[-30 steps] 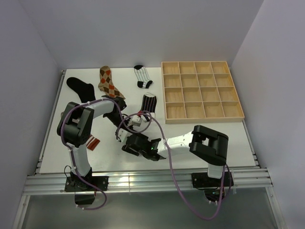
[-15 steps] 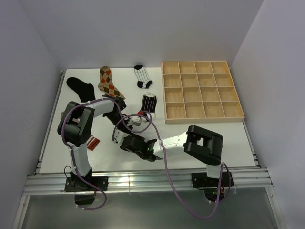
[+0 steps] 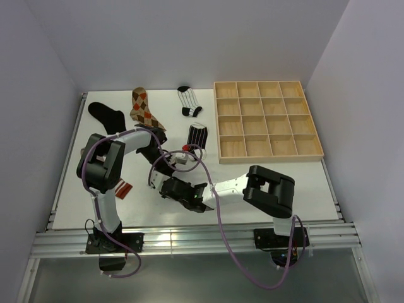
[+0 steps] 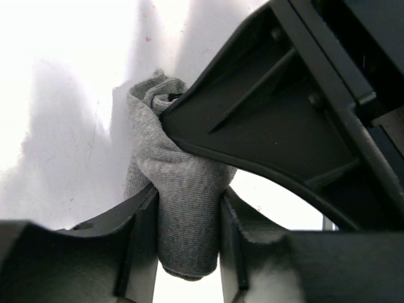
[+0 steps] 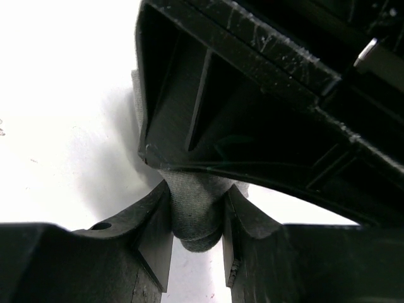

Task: Roll the socks
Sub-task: Pick up the sock at the center of the board.

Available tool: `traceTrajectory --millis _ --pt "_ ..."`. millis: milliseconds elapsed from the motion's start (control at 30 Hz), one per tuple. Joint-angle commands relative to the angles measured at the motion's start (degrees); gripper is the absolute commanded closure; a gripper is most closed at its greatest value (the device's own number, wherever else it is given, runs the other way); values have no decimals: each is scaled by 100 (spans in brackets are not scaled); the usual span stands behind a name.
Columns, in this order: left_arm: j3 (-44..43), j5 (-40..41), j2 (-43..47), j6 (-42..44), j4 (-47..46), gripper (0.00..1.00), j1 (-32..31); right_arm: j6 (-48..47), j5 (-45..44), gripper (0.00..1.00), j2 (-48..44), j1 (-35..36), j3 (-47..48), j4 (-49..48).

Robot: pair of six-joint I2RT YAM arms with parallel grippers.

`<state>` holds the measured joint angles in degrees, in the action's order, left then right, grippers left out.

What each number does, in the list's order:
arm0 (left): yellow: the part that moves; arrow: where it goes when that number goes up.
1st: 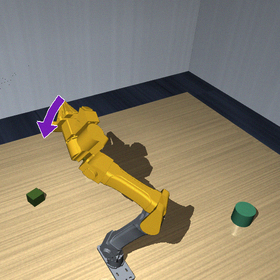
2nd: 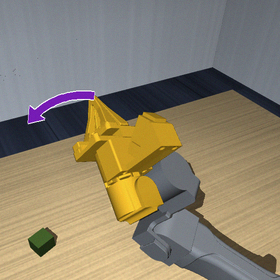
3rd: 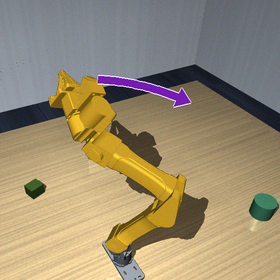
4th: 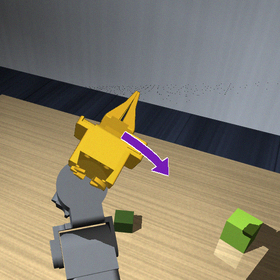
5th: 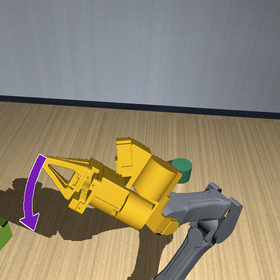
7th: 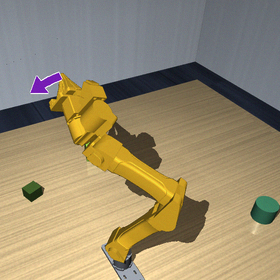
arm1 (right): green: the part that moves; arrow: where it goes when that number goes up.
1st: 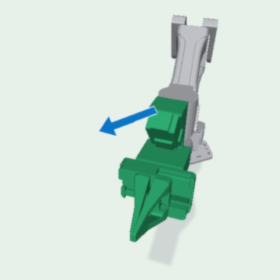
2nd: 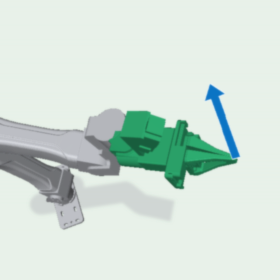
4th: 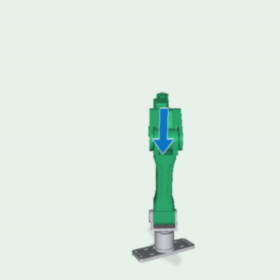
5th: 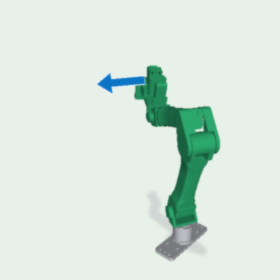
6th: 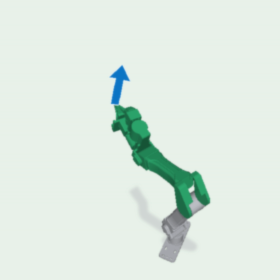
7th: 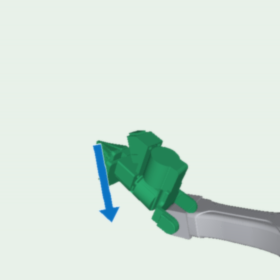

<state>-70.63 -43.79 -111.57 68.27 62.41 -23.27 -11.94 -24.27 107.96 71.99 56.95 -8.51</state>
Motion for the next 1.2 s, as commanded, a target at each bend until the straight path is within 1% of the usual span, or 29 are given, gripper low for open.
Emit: traceTrajectory --millis 0,33,167,233,300,400,467,500,600,700,767,800,833,933,967,1100,1167 --pt "-284 -611 127 -419 -116 57 85 236 388 98 -82 -62 -105 -247" --pt "-372 -718 127 -385 -28 55 242 263 414 98 -108 -71 -122 -247" --pt "-846 -1008 -5 -560 210 52 647 307 397 100 -135 -97 -158 -204" --pt "-1004 -1088 -66 -385 411 49 901 342 388 100 -179 -123 -184 -221" --pt "-1066 -1149 -84 -201 666 50 1043 368 414 100 -188 -158 -184 -177" --pt "-1119 -1184 -49 -226 649 51 1376 491 467 100 -223 -272 -175 -151" --pt "-1163 -1228 21 -401 536 52 1517 658 633 100 -302 -412 -167 -98" --pt "-1207 -1289 47 -367 605 54 1709 737 686 100 -337 -474 -149 -80" --pt "-1383 -1491 196 -849 377 59 2096 1053 810 100 -504 -756 -44 112" --pt "-1436 -1562 503 -1463 70 59 2309 1177 1002 100 -819 -1054 79 367" --pt "-1261 -1475 907 -1911 -569 59 2502 1431 1143 100 -996 -1204 123 456" --pt "-1095 -1440 1205 -2349 -807 58 2563 1527 1205 100 -1162 -1352 150 508" --pt "-1024 -1370 1347 -2501 -1149 58 2581 1572 1249 100 -1242 -1423 193 604" --pt "-926 -1273 1733 -2792 -1388 58 2590 1730 1363 100 -1619 -1705 273 728" --pt "-926 -1194 1805 -3054 -1459 58 2590 1765 1407 100 -1725 -1775 290 772" --pt "-996 -1140 1981 -3433 -1565 59 2590 1827 1373 100 -2094 -2267 527 1062" --pt "-1023 -1132 2042 -3531 -1565 59 2590 1854 1390 100 -2200 -2697 676 1246"
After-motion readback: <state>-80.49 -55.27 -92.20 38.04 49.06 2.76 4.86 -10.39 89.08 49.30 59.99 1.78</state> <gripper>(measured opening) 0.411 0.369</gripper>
